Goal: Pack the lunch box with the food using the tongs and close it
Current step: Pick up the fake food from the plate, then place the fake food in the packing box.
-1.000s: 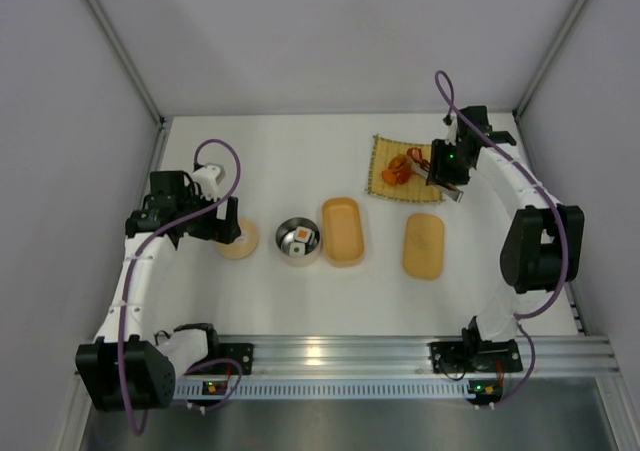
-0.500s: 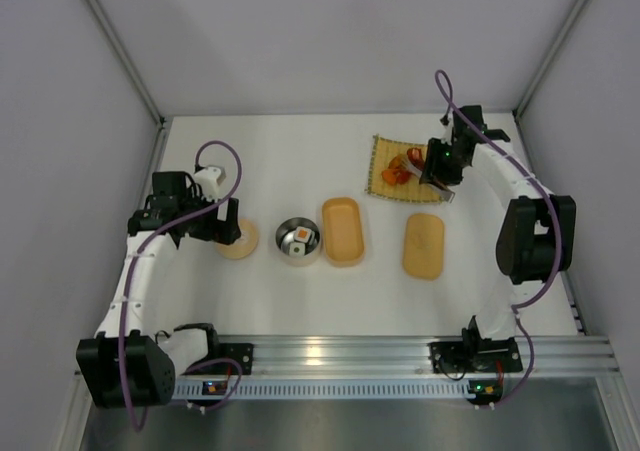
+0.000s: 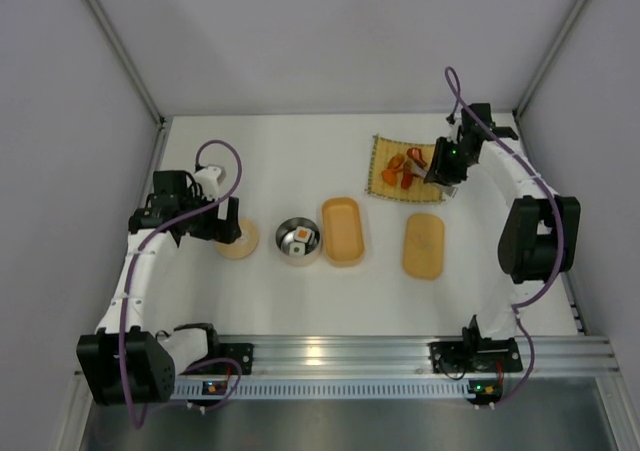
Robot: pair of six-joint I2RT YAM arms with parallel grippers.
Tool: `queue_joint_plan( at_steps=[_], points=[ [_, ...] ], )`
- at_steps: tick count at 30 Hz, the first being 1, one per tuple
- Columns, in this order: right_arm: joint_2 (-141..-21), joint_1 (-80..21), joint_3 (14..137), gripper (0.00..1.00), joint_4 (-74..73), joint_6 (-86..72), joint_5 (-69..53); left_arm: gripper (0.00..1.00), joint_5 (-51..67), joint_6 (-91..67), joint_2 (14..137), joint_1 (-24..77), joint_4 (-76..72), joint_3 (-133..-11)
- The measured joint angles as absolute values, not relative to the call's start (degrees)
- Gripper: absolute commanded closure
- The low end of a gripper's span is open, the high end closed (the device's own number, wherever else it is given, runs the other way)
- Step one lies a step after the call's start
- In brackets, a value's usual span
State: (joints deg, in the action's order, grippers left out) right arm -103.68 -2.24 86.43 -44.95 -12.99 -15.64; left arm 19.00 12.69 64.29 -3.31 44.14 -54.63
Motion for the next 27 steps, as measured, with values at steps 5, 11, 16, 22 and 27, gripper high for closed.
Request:
queue_joint_plan(
  at_steps=[5, 11, 16, 22, 27],
  points=[
    [-102.1, 1.2, 87.4, 1.0, -46.8, -11.7, -19.5, 0.02, 19.0, 12.3, 64.3, -3.3, 44.2, -54.9],
    [-95.9, 2.4, 86.5, 1.0, -47.2, -10.0, -22.7, 0.02, 19.0, 12.2, 64.3, -3.3, 44.2, -55.4],
    [-89.7, 1.2, 84.6, 1.0, -46.9, -9.0, -25.4, 0.02, 19.0, 12.1, 64.3, -3.3, 44.3, -55.8],
    [-88.1, 0.9, 82.7, 1.0, -46.8, -7.8, -24.9, 0.02, 19.0, 12.0, 64.3, -3.3, 44.4, -56.2],
    [-88.1, 0.9, 81.8, 1.0, -47.1, -5.8, -25.4, 0.02, 19.0, 12.1, 64.3, -3.3, 44.4, -56.2]
  ],
)
